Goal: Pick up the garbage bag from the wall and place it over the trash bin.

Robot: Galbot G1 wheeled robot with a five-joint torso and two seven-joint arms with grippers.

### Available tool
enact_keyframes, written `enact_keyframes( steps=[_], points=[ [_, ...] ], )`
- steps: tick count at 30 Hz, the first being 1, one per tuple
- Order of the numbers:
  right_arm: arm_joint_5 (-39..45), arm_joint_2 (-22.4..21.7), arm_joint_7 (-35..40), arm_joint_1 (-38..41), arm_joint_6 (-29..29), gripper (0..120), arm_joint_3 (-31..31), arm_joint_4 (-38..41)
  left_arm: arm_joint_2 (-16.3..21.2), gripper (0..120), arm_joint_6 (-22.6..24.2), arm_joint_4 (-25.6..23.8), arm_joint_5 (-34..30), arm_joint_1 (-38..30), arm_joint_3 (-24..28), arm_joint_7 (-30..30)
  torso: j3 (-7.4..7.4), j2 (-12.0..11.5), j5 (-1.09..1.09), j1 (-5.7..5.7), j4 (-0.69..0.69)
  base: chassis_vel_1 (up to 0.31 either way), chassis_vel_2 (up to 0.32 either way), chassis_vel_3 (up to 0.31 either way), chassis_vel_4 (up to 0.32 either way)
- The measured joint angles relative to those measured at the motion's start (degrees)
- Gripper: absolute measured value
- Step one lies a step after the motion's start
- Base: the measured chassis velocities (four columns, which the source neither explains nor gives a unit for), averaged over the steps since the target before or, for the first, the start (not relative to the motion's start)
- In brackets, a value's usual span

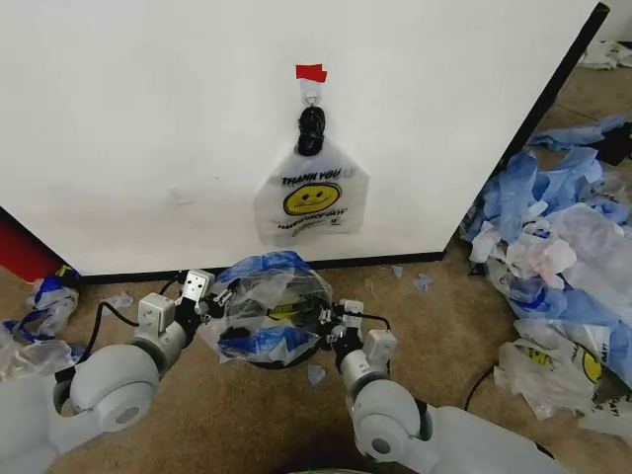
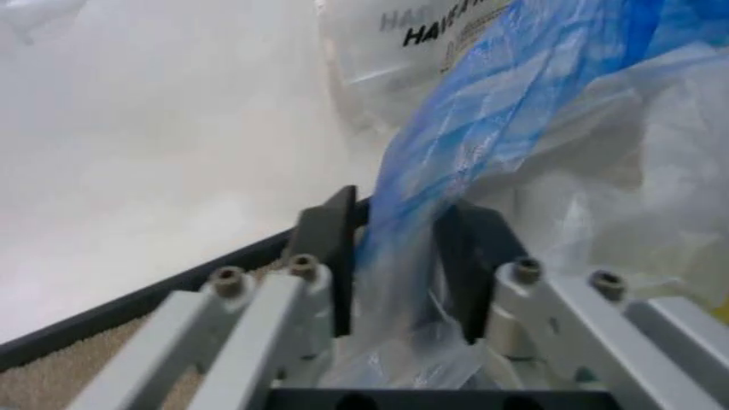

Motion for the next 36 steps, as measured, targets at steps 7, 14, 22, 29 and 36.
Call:
enact_keyframes(
  steps=[7,14,22,29,36],
  points=[
    [-0.05,-1.12,-2.06,-1.09,1.07,1,0.01,1.19,-1.01,0,-0.15,1.70,0.02,0.04,0.00,-0.60,0.00,0.00,0.00,0.00,-0.01,0.000,0.000,0.000,0.000],
    [-0.02,-1.84,-5.10,-1.91,3.23,1,0.15,2.07,-1.65,0,-0.58,3.52,0.40,-0.09,0.09,-0.62,0.00,0.00,0.00,0.00,-0.01,0.000,0.000,0.000,0.000],
    [0.30,-2.78,-8.65,-2.18,5.21,1,-0.29,3.62,-3.27,0,-1.00,5.87,0.88,-0.75,0.72,-0.71,0.00,0.00,0.00,0.00,0.00,0.000,0.000,0.000,0.000],
    [0.02,-3.38,-10.09,-2.39,5.71,1,-0.62,4.00,-1.93,0,-1.37,6.17,1.08,-0.94,0.42,-0.36,0.00,0.00,0.00,0.00,-0.02,0.000,0.000,0.000,0.000],
    [-0.62,-3.01,-10.17,-2.14,5.75,1,-1.39,3.59,0.70,0,-1.30,3.86,0.29,-0.46,-0.76,0.24,0.00,0.00,0.01,0.00,0.00,0.000,0.000,0.000,0.000]
  ],
)
